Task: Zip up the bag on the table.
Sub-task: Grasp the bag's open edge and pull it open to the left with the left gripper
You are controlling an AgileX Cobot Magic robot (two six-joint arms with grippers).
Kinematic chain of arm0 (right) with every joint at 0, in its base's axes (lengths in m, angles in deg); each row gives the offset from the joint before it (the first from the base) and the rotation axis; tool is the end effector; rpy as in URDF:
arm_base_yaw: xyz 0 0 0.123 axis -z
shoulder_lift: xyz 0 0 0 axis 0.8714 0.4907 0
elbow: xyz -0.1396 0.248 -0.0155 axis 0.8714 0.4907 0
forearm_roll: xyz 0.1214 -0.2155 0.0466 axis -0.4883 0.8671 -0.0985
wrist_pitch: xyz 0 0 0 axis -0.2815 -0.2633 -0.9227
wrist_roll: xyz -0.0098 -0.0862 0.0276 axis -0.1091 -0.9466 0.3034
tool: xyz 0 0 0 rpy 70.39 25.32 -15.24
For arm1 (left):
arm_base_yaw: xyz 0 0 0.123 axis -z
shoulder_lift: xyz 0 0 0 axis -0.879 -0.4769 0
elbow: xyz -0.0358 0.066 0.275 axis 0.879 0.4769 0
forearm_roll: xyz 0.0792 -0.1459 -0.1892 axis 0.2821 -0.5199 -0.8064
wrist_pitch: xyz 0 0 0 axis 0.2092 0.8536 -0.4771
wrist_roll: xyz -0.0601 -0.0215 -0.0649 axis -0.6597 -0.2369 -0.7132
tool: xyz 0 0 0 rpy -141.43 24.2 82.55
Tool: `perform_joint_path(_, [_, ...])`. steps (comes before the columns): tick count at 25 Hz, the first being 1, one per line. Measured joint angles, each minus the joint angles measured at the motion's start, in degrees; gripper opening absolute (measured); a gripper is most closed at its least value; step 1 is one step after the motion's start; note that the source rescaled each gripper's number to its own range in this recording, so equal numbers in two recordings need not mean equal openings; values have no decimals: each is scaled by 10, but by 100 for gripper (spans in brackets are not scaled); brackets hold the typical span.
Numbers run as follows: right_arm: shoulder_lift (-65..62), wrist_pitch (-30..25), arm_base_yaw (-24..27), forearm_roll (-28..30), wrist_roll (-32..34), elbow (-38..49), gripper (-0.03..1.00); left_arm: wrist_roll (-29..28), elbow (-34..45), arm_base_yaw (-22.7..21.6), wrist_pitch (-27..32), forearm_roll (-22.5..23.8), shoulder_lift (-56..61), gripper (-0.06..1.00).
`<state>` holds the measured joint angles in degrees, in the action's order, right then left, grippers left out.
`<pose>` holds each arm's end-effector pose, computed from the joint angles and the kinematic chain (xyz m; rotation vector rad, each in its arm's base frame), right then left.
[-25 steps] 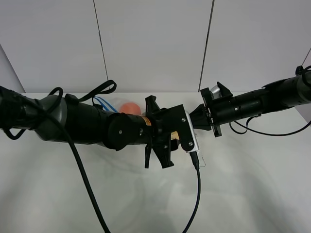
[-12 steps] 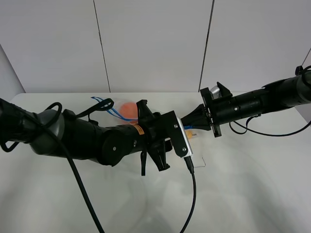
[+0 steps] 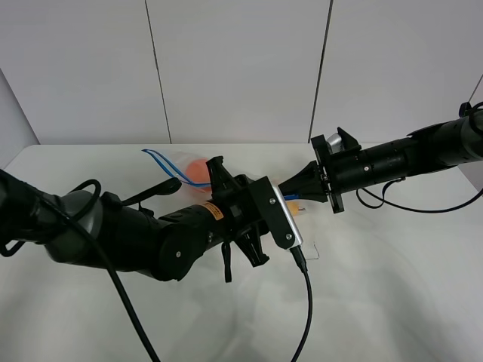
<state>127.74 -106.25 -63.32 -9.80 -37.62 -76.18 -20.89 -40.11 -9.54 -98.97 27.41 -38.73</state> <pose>0.3574 0.1003 0.1571 -0.0801 2.5327 1.6640 0.2471 -0.2739 0.1757 1.1861 1.3992 0.1328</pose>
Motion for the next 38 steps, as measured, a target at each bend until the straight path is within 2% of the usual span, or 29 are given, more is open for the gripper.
perform_joint_path(6, [0, 0, 0, 0, 0, 0, 0, -2, 3, 0, -20, 0, -8, 62])
perform_joint_path(11, [0, 0, 0, 0, 0, 0, 0, -2, 3, 0, -28, -1, -8, 52])
perform_joint_path(15, [0, 0, 0, 0, 0, 0, 0, -2, 3, 0, -28, -2, -8, 48])
perform_joint_path(20, [0, 0, 0, 0, 0, 0, 0, -2, 3, 0, -29, 4, -8, 36])
perform_joint_path(30, [0, 0, 0, 0, 0, 0, 0, -2, 3, 0, -28, 26, -8, 28])
perform_joint_path(33, [0, 0, 0, -1, 0, 0, 0, -2, 3, 0, -28, 26, -8, 22])
perform_joint_path(36, [0, 0, 0, -2, 0, 0, 0, -2, 3, 0, -27, 28, -8, 3])
perform_joint_path(38, [0, 0, 0, -2, 0, 0, 0, -2, 3, 0, -26, 28, -8, 0])
